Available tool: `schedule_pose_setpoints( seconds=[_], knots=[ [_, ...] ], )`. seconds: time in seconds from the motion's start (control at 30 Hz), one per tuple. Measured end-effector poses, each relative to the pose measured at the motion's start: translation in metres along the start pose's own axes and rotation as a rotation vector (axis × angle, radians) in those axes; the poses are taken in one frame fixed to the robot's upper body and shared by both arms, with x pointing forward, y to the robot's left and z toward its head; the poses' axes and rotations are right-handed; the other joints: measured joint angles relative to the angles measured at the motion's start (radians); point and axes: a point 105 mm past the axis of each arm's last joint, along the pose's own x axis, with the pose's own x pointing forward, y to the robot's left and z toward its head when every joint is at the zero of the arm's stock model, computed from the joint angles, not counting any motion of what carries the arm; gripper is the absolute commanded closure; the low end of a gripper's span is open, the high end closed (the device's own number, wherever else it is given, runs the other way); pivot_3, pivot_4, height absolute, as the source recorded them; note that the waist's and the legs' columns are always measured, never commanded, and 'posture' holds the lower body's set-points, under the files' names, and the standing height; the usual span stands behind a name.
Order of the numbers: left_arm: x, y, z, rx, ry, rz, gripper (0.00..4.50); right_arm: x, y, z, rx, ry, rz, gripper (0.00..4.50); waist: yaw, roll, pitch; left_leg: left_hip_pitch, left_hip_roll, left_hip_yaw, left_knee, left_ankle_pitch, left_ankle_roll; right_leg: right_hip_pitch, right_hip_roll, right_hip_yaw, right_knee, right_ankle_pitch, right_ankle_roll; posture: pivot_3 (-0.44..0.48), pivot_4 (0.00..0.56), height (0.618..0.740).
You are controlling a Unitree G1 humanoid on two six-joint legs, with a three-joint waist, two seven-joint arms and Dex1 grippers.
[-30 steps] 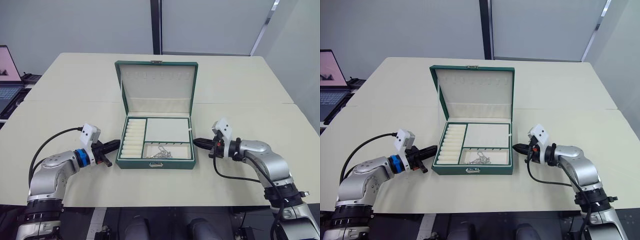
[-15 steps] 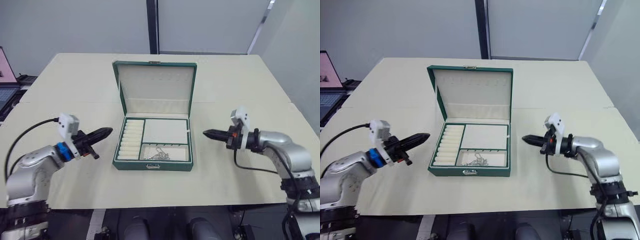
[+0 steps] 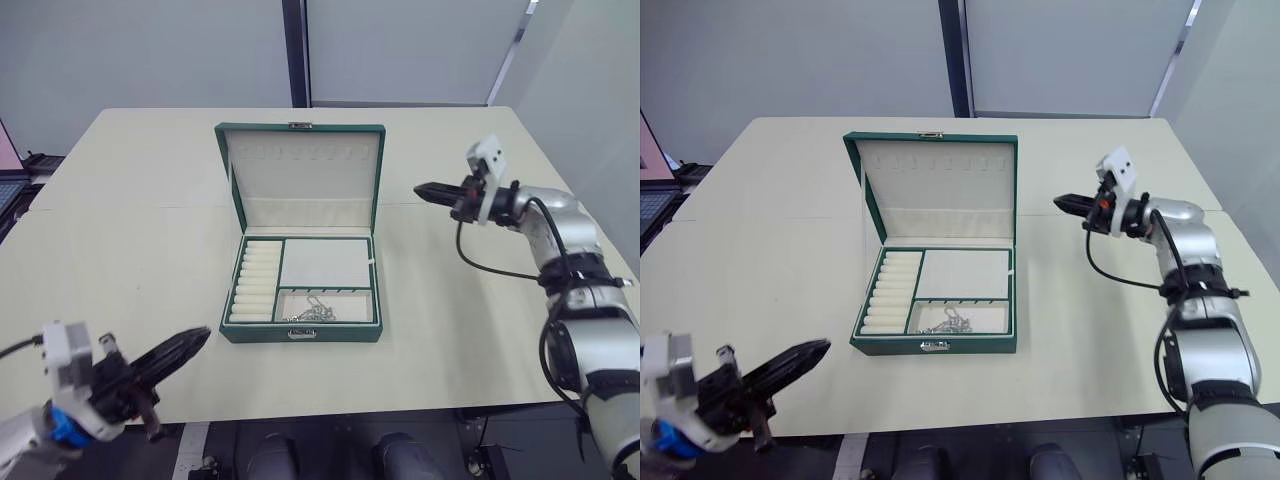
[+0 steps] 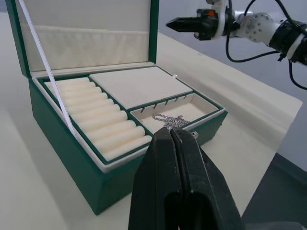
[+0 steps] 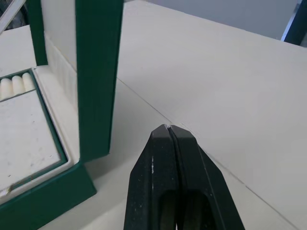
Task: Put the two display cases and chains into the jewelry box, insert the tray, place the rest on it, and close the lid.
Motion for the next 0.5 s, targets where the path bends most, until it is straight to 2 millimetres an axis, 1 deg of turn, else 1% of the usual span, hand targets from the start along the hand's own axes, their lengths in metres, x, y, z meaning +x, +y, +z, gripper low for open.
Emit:
schedule_pose_setpoints(
  seconds=[0.1,0.13,0.27,0.33,0.5],
  knots=[
    [-0.008,-0.005,0.001,0.037,-0.038,0.022,4.5,0.017,0.003,0.007,-0.021,-0.006,0.007,4.49,-0.001,0.0,0.0,0.0,-0.001,0.001,0.0,0.0,0.0,0.0,-0.001,0.0,0.0,0.0,0.0,0.0,0.15,0.74],
    [-0.011,-0.007,0.0,0.044,-0.046,0.035,4.5,0.02,0.002,0.009,-0.032,-0.004,0.006,4.49,-0.001,0.0,0.0,0.0,-0.001,0.001,0.0,0.0,0.0,0.0,-0.001,0.0,-0.001,0.0,0.0,0.0,0.15,0.74],
    [-0.024,-0.015,-0.008,0.04,-0.047,0.092,4.5,0.025,0.0,0.013,-0.07,0.015,-0.006,4.49,-0.008,0.0,0.001,0.0,0.0,0.001,-0.001,-0.001,0.001,0.0,-0.001,0.0,-0.001,0.0,0.0,0.0,0.15,0.74],
    [-0.027,-0.018,-0.011,0.041,-0.047,0.107,4.5,0.029,0.001,0.016,-0.093,0.022,-0.005,4.49,-0.012,0.0,0.001,0.0,-0.001,0.001,-0.001,-0.001,0.002,0.0,-0.001,0.0,0.0,0.0,0.0,0.0,0.15,0.74],
    [-0.029,-0.021,-0.012,0.053,-0.041,0.105,4.5,0.04,0.014,0.027,-0.107,-0.002,0.076,4.49,-0.016,0.001,0.001,0.0,0.0,0.001,-0.001,-0.002,0.004,-0.001,-0.001,0.001,0.0,0.0,0.0,0.0,0.15,0.74]
  ],
)
